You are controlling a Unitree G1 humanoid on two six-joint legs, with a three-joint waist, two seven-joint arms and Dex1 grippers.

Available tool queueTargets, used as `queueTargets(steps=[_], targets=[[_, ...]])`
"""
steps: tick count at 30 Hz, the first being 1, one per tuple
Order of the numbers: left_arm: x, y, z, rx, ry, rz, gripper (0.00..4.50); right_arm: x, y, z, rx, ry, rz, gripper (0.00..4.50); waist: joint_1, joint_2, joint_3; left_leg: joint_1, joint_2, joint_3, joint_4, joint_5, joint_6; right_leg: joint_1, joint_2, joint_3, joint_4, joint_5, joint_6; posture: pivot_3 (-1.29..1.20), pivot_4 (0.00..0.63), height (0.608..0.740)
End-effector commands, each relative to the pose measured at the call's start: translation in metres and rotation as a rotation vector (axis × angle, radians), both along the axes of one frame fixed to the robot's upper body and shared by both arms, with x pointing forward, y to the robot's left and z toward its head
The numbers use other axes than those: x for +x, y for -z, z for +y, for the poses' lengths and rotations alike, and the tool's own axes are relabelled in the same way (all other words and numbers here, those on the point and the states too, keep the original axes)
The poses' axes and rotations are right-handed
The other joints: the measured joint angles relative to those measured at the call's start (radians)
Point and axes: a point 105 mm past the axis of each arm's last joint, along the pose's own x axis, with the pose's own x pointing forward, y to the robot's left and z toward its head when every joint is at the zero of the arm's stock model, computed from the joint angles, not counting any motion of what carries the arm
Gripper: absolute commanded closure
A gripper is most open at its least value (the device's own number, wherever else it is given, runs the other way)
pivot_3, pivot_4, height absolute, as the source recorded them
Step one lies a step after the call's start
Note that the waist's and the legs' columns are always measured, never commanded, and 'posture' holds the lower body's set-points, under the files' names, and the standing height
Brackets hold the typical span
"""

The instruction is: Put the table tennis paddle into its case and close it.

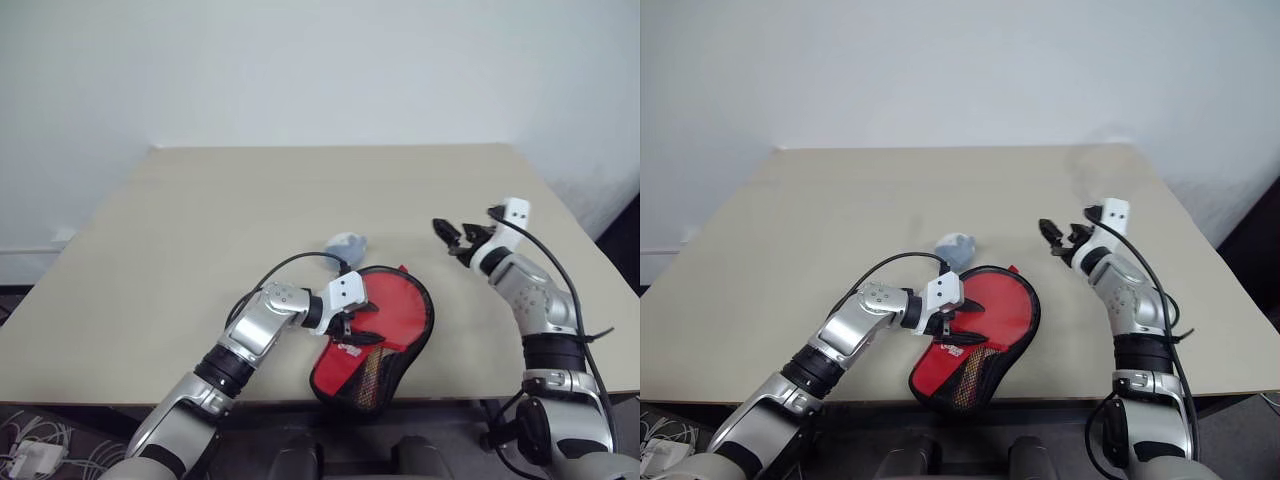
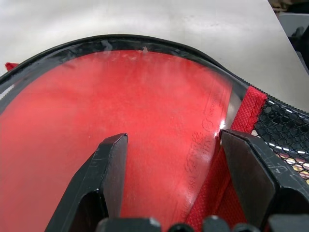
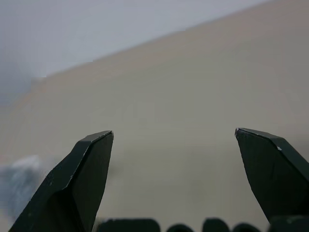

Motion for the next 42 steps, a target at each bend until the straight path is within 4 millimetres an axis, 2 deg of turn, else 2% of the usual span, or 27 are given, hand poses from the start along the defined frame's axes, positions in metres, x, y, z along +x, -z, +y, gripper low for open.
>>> queueTargets(steps=[1,5,9,13,22,31,34,37,42], targets=[[-0.009,0.037,0.014,0.124,-0.038,0.081,1.29,0.003,-0.013,0.031,-0.020,-0.155,-0.009,0.05,0.000,0.000,0.000,0.000,0.000,0.000,0.000,0.000,0.000,0.000,0.000,0.000,0.000,0.000,0.000,0.00,0.000,0.740],[-0.011,0.041,0.011,0.117,-0.052,0.097,1.29,-0.006,-0.028,0.066,0.082,-0.339,-0.016,0.05,0.004,-0.001,-0.002,0.000,0.000,0.000,0.001,0.000,0.000,0.001,0.000,0.000,0.000,0.000,0.001,0.00,0.000,0.740],[-0.012,0.042,0.010,0.112,-0.064,0.101,1.29,-0.008,-0.029,0.085,0.091,-0.409,0.006,0.05,0.005,-0.002,-0.007,0.000,0.000,-0.001,0.001,0.000,0.000,0.001,0.000,-0.001,0.000,0.000,0.001,0.00,0.000,0.740],[-0.010,0.041,0.009,0.108,-0.070,0.095,1.29,-0.001,-0.015,0.096,0.027,-0.399,0.046,0.05,0.004,-0.002,-0.011,0.001,0.000,-0.001,0.001,0.000,0.000,0.001,0.000,-0.001,0.001,0.000,0.001,0.00,0.000,0.740],[-0.006,0.039,0.005,0.093,-0.085,0.086,1.29,0.017,-0.001,0.120,-0.075,-0.359,0.041,0.05,0.004,-0.002,-0.012,0.002,0.000,-0.001,0.001,0.000,0.000,0.001,0.000,-0.001,0.002,0.000,0.001,0.00,0.000,0.740],[-0.002,0.039,0.009,0.089,-0.127,0.087,1.29,0.015,0.009,0.141,-0.084,-0.408,0.096,0.05,0.003,-0.002,-0.012,0.002,0.000,-0.001,0.001,0.000,-0.001,0.000,0.000,-0.001,0.006,0.000,0.001,0.00,0.000,0.740],[-0.001,0.039,0.009,0.088,-0.132,0.080,1.28,0.015,0.005,0.143,-0.075,-0.412,0.081,0.61,0.002,-0.002,-0.012,0.002,0.000,-0.001,0.001,0.000,-0.002,0.000,0.000,-0.001,0.008,0.000,0.001,0.00,0.000,0.740],[0.000,0.039,0.009,0.091,-0.136,0.083,1.28,0.020,-0.002,0.142,-0.034,-0.379,0.066,1.72,0.002,-0.002,-0.012,0.004,0.000,-0.001,0.001,0.000,-0.002,0.000,0.000,-0.001,0.009,0.000,0.001,0.00,0.000,0.740],[-0.001,0.041,0.009,0.095,-0.141,0.100,1.28,0.025,-0.006,0.138,-0.030,-0.337,0.049,3.32,0.002,-0.002,-0.012,0.004,0.000,-0.001,0.001,-0.002,-0.006,0.000,0.000,-0.001,0.009,0.000,0.001,0.00,0.000,0.740]])
